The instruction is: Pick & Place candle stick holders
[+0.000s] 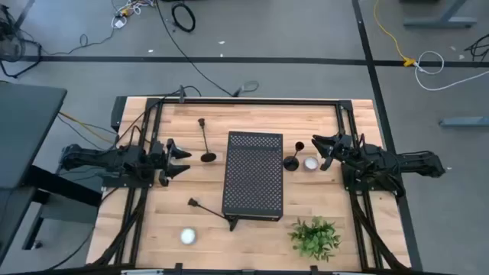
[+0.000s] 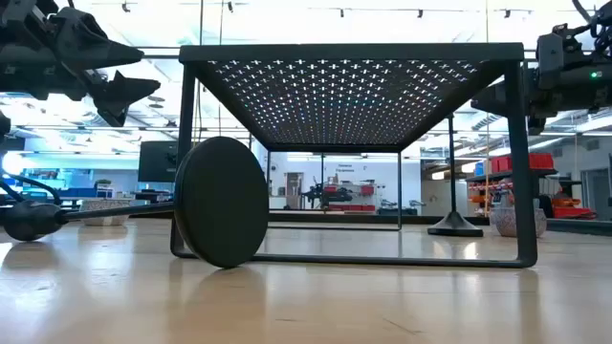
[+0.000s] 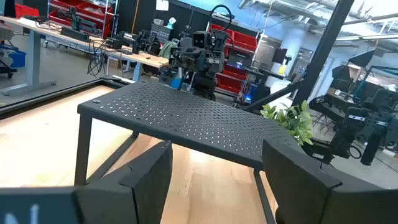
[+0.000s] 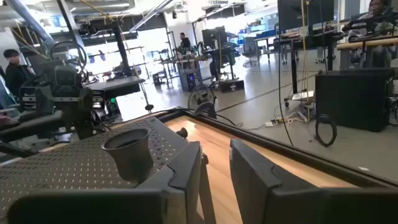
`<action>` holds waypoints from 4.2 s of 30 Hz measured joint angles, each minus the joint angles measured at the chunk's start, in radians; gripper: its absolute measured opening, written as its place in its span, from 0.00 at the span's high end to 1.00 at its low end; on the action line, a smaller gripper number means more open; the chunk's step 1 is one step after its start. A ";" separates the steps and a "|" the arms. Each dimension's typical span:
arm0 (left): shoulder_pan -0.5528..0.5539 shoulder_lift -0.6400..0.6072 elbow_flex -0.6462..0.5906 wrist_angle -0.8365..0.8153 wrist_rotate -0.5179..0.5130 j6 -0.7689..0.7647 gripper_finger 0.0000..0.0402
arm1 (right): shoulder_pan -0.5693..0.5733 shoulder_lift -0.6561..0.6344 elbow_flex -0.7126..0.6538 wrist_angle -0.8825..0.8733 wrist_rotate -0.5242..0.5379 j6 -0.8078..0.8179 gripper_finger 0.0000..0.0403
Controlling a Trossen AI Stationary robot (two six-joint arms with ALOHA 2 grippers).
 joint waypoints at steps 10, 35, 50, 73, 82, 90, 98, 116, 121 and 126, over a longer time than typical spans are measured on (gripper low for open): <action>0.000 0.000 0.000 0.000 0.000 0.000 0.38 | 0.000 0.000 0.000 0.000 0.000 0.000 0.79; 0.000 0.000 0.000 0.005 0.000 0.000 0.38 | 0.000 0.000 0.000 0.000 0.000 0.000 0.79; 0.000 0.000 0.000 0.047 -0.053 -0.052 0.38 | 0.000 0.000 0.000 0.000 0.000 0.000 0.79; 0.362 0.683 0.367 -0.190 -0.033 -0.534 0.38 | 0.000 0.000 0.000 0.000 0.000 0.000 0.79; 0.568 1.016 0.558 -0.271 0.158 -0.609 0.38 | 0.000 0.000 0.000 0.000 0.000 0.000 0.79; 0.675 1.207 0.688 -0.375 0.292 -0.706 0.38 | 0.000 0.000 0.000 0.000 0.000 0.000 0.79; 0.742 1.334 0.785 -0.404 0.383 -0.751 0.38 | 0.000 0.000 0.000 0.000 0.000 0.000 0.79; 0.785 1.568 0.871 -0.597 0.333 -0.746 0.38 | 0.000 0.000 0.000 0.000 0.000 0.000 0.79; 0.785 1.618 0.871 -0.597 0.321 -0.754 0.38 | 0.000 0.000 0.000 0.000 0.000 0.000 0.79; 0.786 1.643 0.871 -0.597 0.311 -0.751 0.38 | 0.000 0.000 0.000 0.000 0.000 0.000 0.79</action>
